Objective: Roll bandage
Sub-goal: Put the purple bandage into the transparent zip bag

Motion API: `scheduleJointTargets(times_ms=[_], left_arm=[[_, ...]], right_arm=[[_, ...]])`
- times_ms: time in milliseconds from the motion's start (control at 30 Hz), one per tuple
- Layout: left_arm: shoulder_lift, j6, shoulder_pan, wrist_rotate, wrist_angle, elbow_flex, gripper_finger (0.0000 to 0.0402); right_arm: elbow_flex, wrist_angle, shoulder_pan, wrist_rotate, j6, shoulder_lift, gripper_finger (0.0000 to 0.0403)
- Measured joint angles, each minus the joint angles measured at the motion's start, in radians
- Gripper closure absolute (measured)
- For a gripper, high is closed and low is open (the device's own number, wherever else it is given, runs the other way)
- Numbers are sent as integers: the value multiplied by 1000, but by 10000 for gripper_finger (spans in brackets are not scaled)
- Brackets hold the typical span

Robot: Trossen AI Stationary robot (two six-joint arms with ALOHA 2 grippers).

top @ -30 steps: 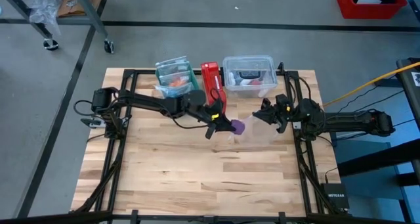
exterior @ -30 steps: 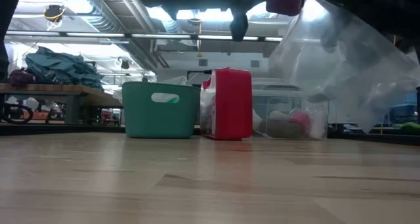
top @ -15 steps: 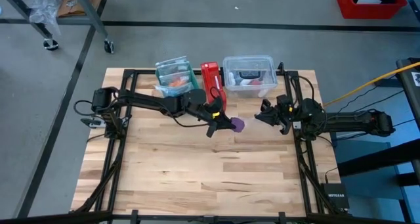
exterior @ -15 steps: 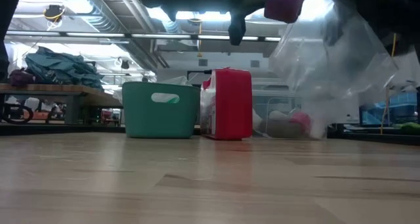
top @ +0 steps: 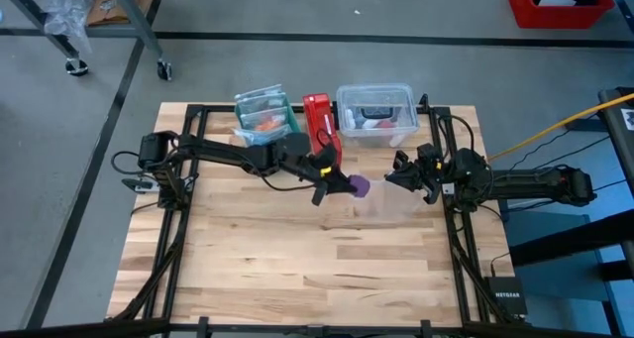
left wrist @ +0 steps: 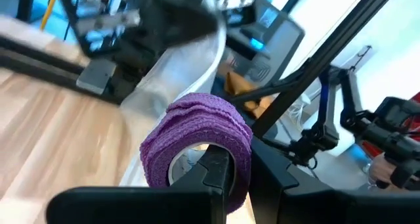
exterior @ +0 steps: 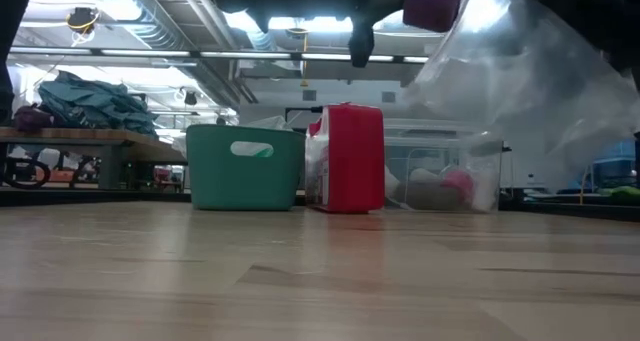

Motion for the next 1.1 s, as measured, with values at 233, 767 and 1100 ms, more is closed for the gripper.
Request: scheduleJointTargets(times_ms=[233, 767, 1100], left_arm=[[-4, 32, 2, 23, 114, 0, 373], [-4, 35, -19, 30, 103, 0, 373], [-4, 42, -6, 30, 112, 0, 373]], right_arm=[[0, -1, 0, 2, 0, 0, 398], [0, -1, 0, 57, -1, 0, 398], [0, -8, 0, 63, -1, 0, 398]])
